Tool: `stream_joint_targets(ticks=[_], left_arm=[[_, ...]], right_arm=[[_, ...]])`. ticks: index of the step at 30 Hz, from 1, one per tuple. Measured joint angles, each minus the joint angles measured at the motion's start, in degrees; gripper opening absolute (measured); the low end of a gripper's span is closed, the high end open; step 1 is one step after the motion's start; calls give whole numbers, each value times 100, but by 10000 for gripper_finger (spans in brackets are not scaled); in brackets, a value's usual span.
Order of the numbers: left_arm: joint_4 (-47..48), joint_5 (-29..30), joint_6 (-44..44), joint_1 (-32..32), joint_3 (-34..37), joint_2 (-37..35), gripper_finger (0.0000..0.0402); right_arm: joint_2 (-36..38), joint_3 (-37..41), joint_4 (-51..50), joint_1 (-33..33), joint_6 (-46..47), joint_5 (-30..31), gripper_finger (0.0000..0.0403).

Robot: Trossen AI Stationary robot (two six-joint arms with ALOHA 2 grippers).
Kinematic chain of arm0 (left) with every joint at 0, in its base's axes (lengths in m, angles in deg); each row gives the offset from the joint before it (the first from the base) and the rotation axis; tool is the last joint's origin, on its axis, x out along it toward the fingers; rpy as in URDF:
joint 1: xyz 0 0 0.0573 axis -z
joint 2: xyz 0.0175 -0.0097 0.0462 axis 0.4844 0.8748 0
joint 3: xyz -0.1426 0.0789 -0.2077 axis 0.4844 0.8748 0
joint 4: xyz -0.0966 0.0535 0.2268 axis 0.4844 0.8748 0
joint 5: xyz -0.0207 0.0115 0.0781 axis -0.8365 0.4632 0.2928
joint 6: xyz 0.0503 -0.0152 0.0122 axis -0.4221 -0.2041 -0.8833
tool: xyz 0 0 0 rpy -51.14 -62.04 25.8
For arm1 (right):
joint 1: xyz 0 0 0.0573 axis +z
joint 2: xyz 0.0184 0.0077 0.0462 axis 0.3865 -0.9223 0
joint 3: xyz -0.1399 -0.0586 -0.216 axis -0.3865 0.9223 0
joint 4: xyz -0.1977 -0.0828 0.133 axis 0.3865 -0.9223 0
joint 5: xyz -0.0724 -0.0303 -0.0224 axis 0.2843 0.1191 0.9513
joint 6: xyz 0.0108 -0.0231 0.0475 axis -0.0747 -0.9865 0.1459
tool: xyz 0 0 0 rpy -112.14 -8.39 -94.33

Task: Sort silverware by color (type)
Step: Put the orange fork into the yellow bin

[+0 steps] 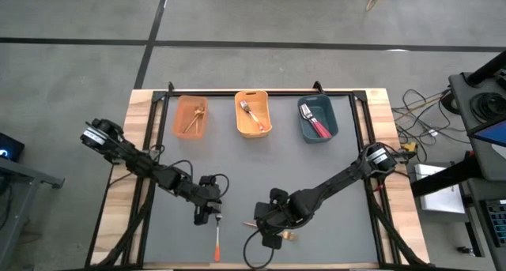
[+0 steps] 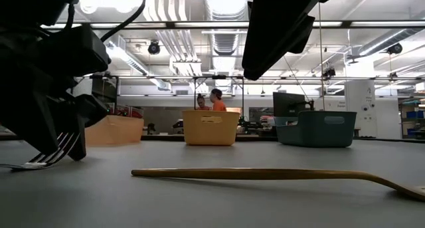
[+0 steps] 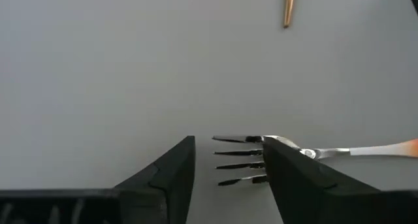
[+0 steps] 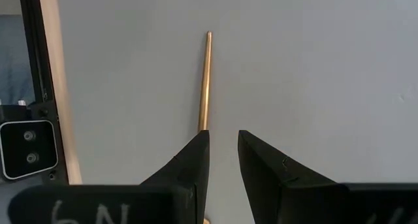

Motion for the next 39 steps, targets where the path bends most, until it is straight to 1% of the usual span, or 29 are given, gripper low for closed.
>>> stream_joint_targets(ticks=[4, 11, 14, 21, 25, 31, 34, 39], left_arm=[[16, -9, 18, 0, 0, 2, 125], [-17, -158, 141, 7, -2, 0, 37], [-52, -223, 289, 7, -5, -10, 12], [0, -174, 432, 7, -7, -77, 9], [50, -113, 434, -31, 0, -220, 9], [129, 132, 228, -216, 11, -701, 7], [188, 429, 122, -351, 1, -1030, 6], [760, 1050, -18, -520, -107, -1621, 5]], right_arm=[[0, 4, 15, 0, -12, 116, 73], [0, 4, 59, 0, -88, 168, 73], [0, 4, 59, 0, -103, 229, 73], [0, 4, 109, 0, -156, 331, 73], [0, 4, 113, 0, -160, 681, 73], [0, 4, 284, -11, -289, 1167, 73], [0, 4, 337, -11, -312, 1562, 73], [0, 4, 551, -13, -532, 2183, 73]])
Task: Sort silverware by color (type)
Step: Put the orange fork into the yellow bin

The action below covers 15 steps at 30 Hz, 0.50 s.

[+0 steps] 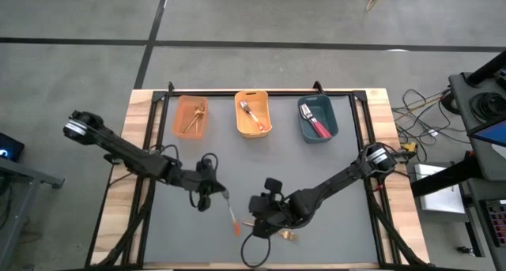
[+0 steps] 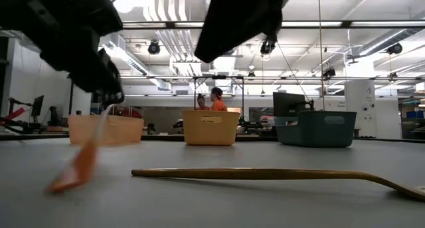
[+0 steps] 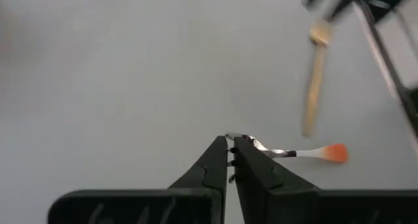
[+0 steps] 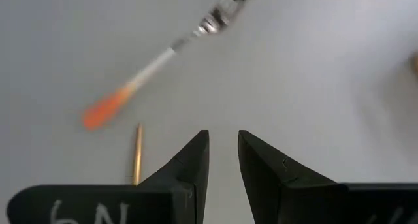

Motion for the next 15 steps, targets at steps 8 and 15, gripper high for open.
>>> stream_joint_targets(ticks=[8, 15], left_arm=[[646, 1210, -14, -208, -373, -698, 1], [636, 1453, -85, -280, -668, -799, 1]], right_arm=[[2, 0, 820, -136, -674, 1024, 73], [2, 0, 1083, -421, -789, 1807, 73]])
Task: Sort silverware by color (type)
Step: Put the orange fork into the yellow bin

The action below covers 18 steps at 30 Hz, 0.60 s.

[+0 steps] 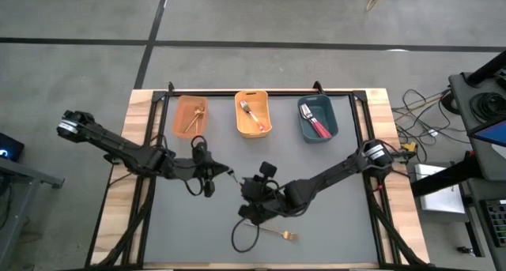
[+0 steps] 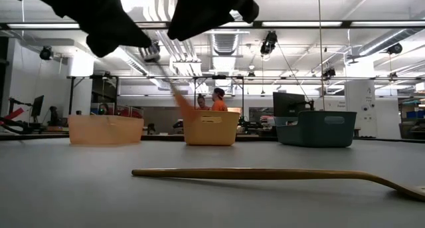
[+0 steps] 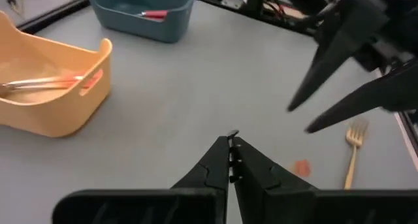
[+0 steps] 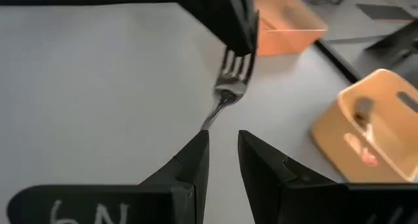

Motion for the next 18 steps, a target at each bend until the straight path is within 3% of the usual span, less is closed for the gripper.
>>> stream_joint_targets(ticks=[8, 14, 18], left_arm=[[269, 681, 49, -38, -279, 77, 0], [376, 768, -68, -56, -416, 88, 0], [464, 836, -141, -66, -468, 101, 0]], right_arm=[[0, 0, 124, -274, 26, 56, 73], [0, 0, 161, -408, 84, 35, 75], [0, 0, 275, -431, 135, 3, 100]])
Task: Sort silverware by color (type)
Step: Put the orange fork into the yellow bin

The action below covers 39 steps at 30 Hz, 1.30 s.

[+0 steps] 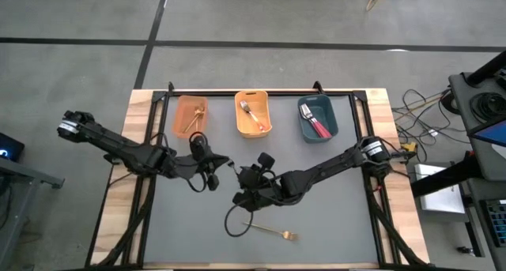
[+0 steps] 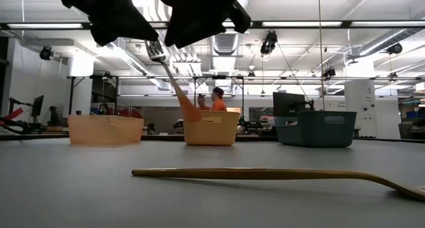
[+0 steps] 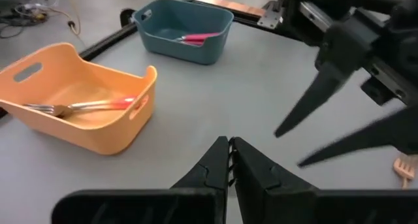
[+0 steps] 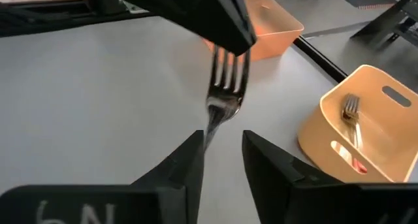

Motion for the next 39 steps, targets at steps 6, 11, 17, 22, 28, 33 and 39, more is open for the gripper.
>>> stream_joint_targets(ticks=[6, 11, 17, 22, 28, 33, 39], left_arm=[[47, 62, -40, 0, -14, -2, 0], [51, 63, -40, -1, -14, 22, 0], [50, 60, -37, -4, -16, 37, 0], [49, 60, -40, -4, -16, 37, 0], [47, 66, -40, -4, -16, 37, 0], [49, 74, -48, -4, -16, 37, 0], [32, 70, -103, -4, -16, 33, 5]], right_arm=[[-93, 0, 4, -85, 434, -1, 164], [-489, 4, 289, -131, 664, -2, 202], [-669, 4, 482, -162, 802, 472, 205], [-691, 4, 601, -164, 697, 488, 167], [-691, 4, 598, -162, 699, 447, 69], [-691, 4, 587, -162, 720, 445, 16], [-675, 4, 573, -171, 725, 264, 14]])
